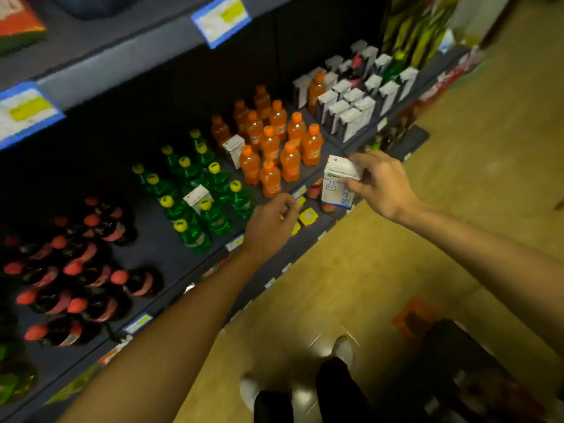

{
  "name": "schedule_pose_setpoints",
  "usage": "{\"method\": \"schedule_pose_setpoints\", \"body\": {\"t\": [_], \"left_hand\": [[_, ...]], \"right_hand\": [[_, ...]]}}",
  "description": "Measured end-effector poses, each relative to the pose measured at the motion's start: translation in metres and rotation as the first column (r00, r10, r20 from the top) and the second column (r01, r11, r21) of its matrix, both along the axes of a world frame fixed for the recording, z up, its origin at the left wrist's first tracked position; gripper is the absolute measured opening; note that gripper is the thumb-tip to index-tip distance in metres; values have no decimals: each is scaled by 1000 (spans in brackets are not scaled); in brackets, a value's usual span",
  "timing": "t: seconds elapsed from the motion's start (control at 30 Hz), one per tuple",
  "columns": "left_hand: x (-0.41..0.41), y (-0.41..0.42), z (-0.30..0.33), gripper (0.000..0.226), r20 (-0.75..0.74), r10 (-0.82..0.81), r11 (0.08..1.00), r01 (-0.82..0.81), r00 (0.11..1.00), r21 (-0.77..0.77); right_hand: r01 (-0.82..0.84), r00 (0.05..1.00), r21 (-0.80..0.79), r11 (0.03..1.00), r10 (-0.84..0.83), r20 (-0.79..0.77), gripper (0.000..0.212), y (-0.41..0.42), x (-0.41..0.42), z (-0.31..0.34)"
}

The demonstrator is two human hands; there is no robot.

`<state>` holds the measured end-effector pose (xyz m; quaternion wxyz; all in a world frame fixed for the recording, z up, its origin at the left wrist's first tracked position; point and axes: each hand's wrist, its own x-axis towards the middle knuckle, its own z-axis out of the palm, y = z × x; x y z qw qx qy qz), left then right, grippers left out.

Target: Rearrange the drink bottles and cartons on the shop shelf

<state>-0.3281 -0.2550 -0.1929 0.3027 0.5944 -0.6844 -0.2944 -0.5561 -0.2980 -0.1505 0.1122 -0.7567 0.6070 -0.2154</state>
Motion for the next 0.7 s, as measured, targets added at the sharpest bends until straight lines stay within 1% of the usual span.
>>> {"method": "schedule_pose_setpoints", "body": {"t": [0.17,0.3,0.5,0.6,0.7], "left_hand": [[-86,-28,-5,13,4,-79,997,79,997,21],[-122,-49,-14,15,21,-90,996,89,996,30],[-158,-94,-18,14,22,-127,988,124,992,91],[-168,-132,-23,9,38,-129,989,126,991,72],[-178,-180,-28,7,52,-95,994,92,994,57]], "right_hand": [[53,999,-11,999,-54,-1,45,-11,-102,2],[90,995,-10,996,-89,42,42,-19,-153,1],[83,995,6,997,-83,60,43,-62,-187,-10],[62,996,19,998,-63,65,43,-97,-193,-15],[34,998,37,999,-36,45,42,-141,-198,-18]]}}
